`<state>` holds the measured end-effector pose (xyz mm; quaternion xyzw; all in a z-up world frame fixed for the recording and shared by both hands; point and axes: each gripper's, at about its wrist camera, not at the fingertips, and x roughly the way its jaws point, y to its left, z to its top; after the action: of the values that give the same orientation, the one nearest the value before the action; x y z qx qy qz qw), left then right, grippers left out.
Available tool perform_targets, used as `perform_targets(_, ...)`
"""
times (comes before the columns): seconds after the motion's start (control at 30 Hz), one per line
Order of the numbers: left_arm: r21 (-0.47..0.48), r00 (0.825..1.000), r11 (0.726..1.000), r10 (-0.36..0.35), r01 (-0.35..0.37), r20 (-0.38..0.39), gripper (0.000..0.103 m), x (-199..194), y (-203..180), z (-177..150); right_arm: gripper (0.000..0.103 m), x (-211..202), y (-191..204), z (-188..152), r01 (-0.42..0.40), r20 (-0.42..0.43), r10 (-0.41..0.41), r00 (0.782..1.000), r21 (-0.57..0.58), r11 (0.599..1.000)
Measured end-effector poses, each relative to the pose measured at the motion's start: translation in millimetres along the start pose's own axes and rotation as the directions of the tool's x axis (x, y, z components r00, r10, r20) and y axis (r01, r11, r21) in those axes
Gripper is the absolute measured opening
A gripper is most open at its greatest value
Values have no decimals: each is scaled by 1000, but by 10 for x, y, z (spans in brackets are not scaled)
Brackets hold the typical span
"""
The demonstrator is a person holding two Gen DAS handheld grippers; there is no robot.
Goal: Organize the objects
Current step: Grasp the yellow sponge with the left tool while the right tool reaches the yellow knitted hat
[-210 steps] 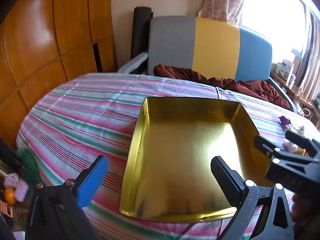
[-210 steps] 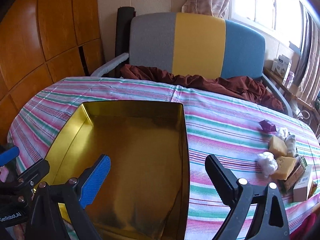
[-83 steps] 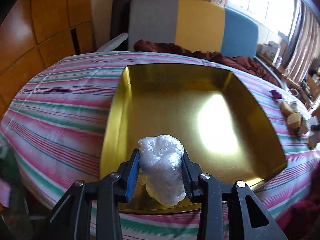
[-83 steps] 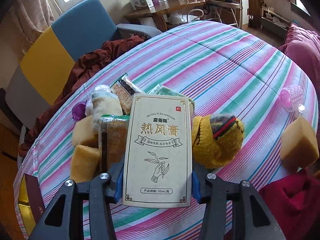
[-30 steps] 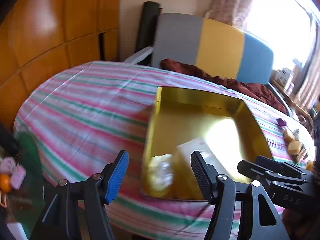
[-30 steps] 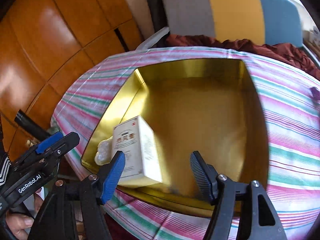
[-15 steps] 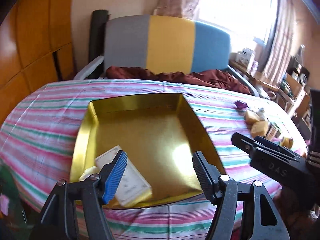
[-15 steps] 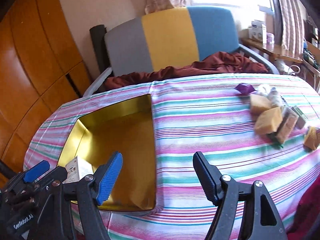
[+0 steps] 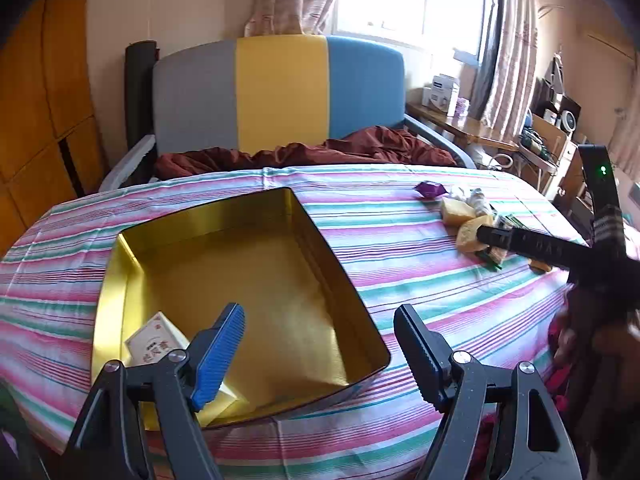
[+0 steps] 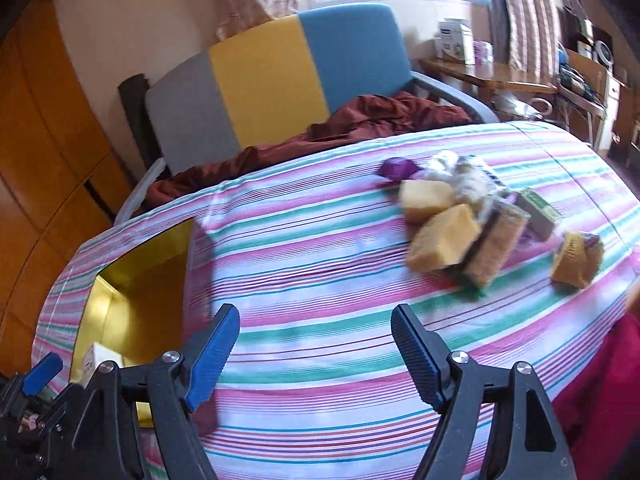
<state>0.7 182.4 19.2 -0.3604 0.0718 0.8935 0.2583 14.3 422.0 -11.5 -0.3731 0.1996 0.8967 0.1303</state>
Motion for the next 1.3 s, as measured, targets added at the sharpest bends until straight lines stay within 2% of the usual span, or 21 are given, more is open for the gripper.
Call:
perform_targets(0.17,28,998,998,-55,56,-24,78,120,-154,32,84,-36,-747,243,89,9,-92,996,168,982)
perform_targets(0.33,78,994,991,-106,107,-19,78,220,-426,176,84,-89,-1549,477,212,41,-242,970,351,912)
perform_targets(0.43,111,990,984,-135,137,-26,78,364,-642,276,84,-111,-1900,487,253,56,-308,950,440,861)
perform_targets(0.53,142,986,976,-160,166,-57,78,587,-848,375,84,-85,-2130,365,186,26,-242,970,560,808)
perform_targets(0.67,107,960,958,-253,267,-122,78,904,-1054,522,84,-75,-2183,326,149,17,-197,980,596,789)
perform_targets(0.83,96,921,923,-354,372,-164,78,1274,-1356,717,84,-4,-2176,330,129,3,-162,987,592,796)
perform_targets(0.93,109,904,907,-381,406,-194,78,1531,-1528,821,84,4,-2182,332,113,7,-145,989,591,799)
perform_targets(1.3,-2,838,882,-449,471,-311,85,2470,-1901,998,84,84,-2149,357,77,1,-96,995,576,814)
